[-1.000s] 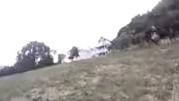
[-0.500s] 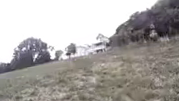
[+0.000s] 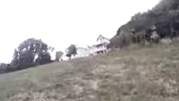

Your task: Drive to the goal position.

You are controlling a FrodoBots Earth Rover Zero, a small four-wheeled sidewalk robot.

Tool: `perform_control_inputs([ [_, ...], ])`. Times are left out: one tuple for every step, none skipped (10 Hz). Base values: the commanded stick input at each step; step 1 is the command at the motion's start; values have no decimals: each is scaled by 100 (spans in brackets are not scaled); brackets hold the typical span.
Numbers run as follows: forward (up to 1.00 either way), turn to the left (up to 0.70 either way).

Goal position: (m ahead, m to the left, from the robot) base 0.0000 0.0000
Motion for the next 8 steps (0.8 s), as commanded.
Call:
perform_control_inputs([
  [50, -5],
  [50, -4],
  [50, -5],
  [50, -7],
  [50, -13],
  [50, -19],
  [50, -12],
  [50, -6],
])
